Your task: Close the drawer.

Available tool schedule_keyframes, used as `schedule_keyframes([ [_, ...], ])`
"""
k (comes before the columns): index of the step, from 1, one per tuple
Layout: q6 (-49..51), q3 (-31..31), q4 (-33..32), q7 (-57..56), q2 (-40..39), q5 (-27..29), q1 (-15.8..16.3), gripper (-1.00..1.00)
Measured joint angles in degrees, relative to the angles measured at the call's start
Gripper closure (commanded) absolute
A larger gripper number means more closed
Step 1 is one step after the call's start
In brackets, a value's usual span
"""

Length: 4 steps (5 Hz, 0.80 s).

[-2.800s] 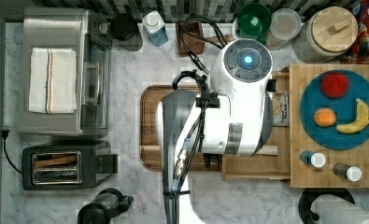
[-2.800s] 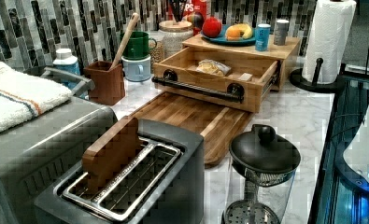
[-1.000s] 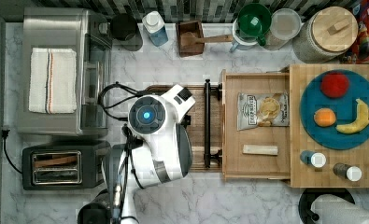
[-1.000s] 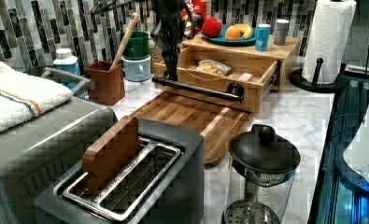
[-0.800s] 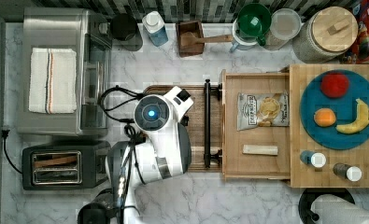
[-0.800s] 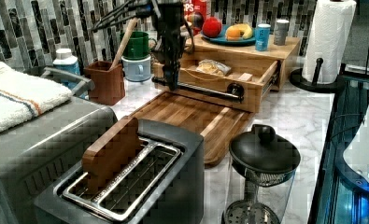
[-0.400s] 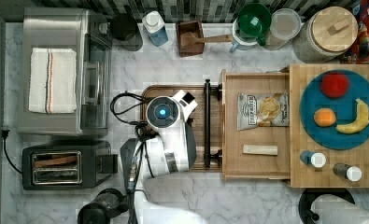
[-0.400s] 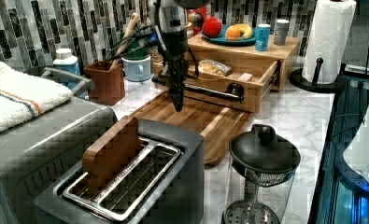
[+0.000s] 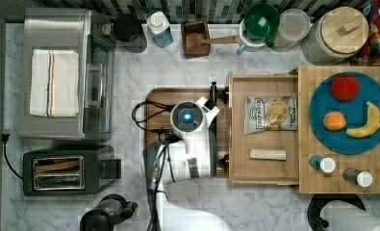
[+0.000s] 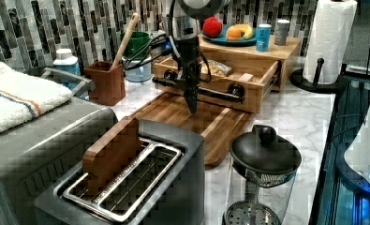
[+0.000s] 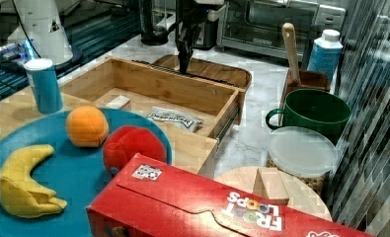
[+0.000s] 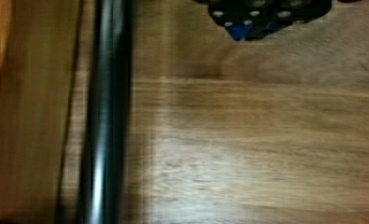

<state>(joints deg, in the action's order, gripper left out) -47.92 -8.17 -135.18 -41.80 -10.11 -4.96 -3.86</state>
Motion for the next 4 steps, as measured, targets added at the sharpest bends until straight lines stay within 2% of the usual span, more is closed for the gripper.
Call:
schedule_keyframes([
  [1,-2.9,0.7,0.0,-9.6,0.0,-1.5,-2.9,1.00],
  [2,-4.0,1.4,0.0,-14.7,0.0,-1.5,-5.0,1.00],
  [3,-4.0,1.5,0.1,-17.6,0.0,1.1,-7.1,1.00],
  [4,-4.6,2.3,0.1,-18.9,-0.2,1.3,-8.5,1.00],
])
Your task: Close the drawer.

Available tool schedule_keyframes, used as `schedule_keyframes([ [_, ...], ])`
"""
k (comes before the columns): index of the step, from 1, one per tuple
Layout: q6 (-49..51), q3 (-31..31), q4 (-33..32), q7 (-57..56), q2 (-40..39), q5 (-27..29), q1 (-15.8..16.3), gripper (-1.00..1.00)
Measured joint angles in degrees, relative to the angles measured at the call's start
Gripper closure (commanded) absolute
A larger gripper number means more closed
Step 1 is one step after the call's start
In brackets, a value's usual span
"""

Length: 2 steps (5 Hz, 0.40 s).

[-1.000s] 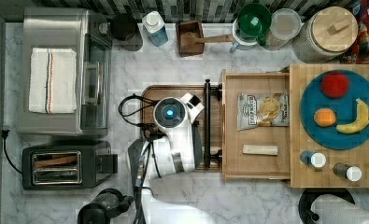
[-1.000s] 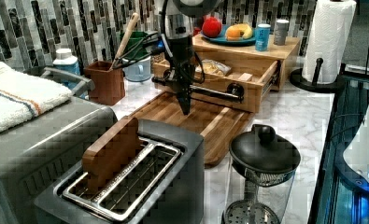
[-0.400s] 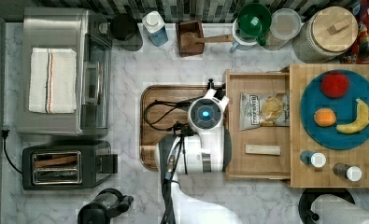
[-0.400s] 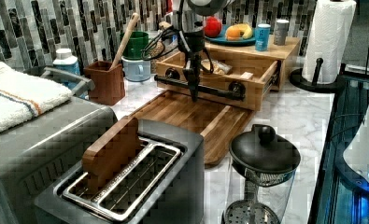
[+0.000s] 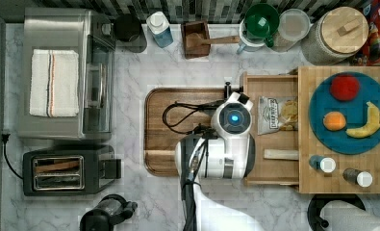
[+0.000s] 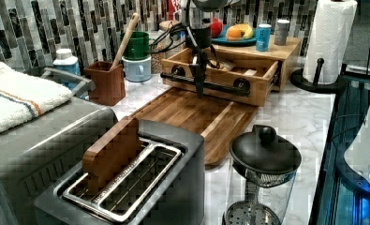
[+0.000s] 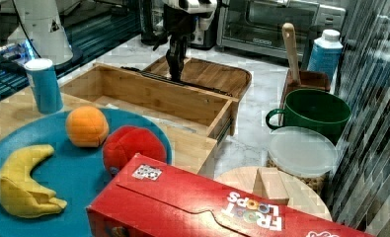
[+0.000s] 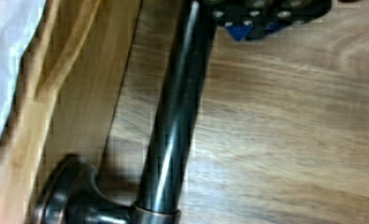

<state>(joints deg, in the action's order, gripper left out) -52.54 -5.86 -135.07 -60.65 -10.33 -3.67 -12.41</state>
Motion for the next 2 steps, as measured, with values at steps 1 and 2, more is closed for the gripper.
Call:
schedule_keyframes([
  [1,-1.5,0.3,0.1,-3.6,-0.6,0.4,-2.1,1.00],
  [2,-2.4,1.5,0.4,-10.2,-1.3,1.7,-3.3,1.00],
])
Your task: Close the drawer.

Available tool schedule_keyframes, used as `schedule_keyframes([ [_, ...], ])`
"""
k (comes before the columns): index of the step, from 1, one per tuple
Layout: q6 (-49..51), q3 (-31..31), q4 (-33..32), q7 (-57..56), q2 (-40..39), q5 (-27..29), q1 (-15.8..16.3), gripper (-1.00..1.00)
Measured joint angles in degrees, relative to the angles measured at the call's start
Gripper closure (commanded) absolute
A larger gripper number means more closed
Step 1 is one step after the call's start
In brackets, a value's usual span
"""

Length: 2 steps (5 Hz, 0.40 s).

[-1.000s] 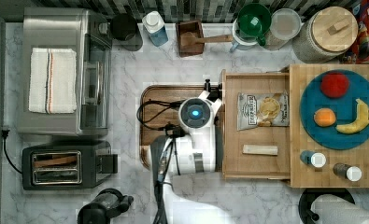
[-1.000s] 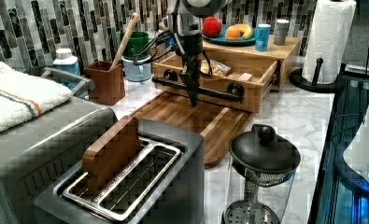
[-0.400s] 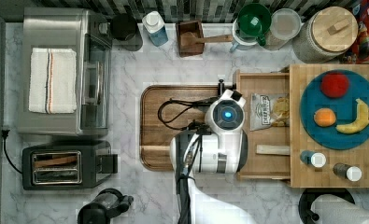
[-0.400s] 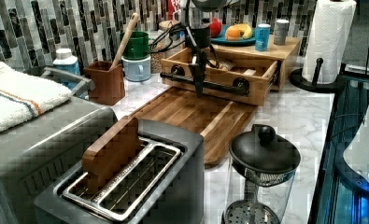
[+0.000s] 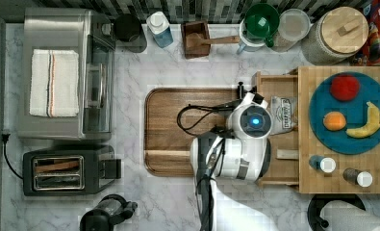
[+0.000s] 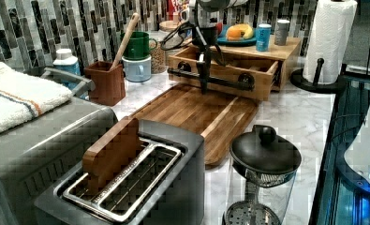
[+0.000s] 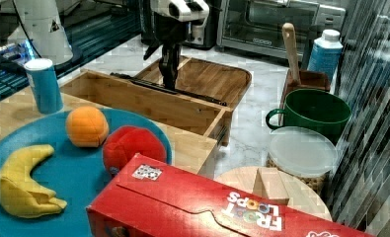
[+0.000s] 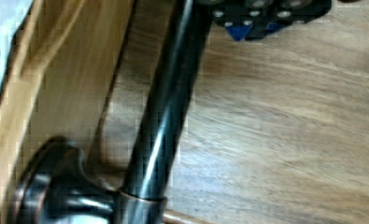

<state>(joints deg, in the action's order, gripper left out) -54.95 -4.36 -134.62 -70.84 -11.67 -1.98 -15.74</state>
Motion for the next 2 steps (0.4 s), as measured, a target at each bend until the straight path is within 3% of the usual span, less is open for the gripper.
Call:
schedule_keyframes([
  [2,0.4,2.6,4.9,-8.2,-4.7,2.7,-3.7,1.00],
])
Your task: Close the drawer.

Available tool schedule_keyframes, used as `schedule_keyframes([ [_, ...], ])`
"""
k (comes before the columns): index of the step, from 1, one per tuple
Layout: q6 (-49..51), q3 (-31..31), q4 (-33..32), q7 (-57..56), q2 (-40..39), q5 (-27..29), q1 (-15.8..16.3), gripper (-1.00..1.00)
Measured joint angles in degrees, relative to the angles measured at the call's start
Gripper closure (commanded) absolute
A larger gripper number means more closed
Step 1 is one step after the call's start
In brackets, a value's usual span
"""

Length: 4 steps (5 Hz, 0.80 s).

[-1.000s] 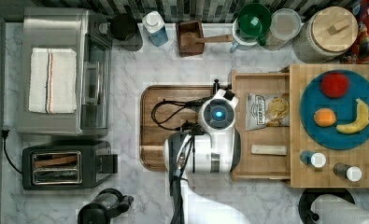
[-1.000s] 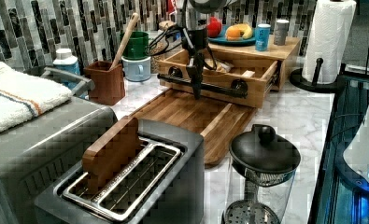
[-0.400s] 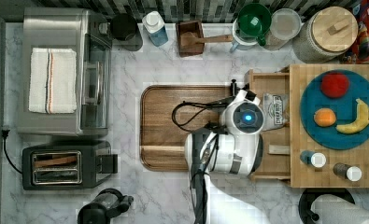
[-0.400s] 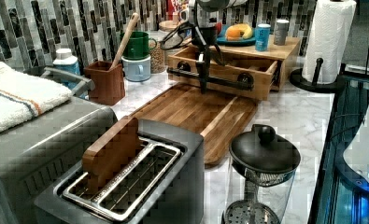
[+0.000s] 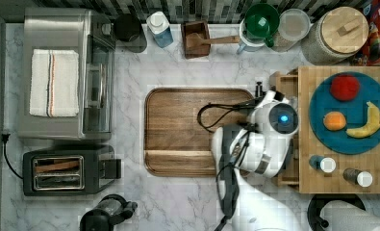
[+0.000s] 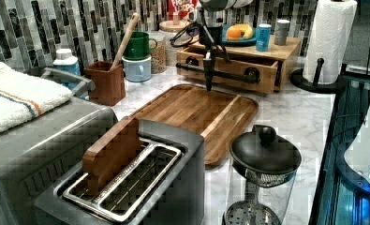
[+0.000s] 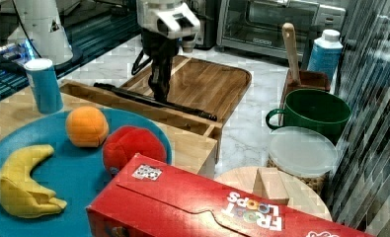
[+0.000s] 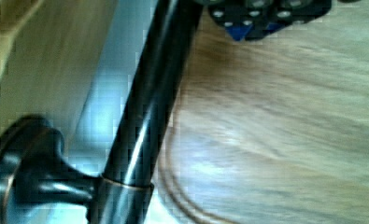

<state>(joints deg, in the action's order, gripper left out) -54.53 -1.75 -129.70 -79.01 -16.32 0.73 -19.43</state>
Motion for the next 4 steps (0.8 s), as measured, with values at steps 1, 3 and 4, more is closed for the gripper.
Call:
schedule_keyframes([
  [1,2.2,0.7,3.5,-4.5,-2.2,1.2,-3.2,1.00],
  [3,5.8,2.5,5.3,-5.0,-1.6,-0.8,-4.5,1.00],
  [4,3.1,2.6,3.9,-4.9,-1.2,-1.2,-4.1,1.00],
])
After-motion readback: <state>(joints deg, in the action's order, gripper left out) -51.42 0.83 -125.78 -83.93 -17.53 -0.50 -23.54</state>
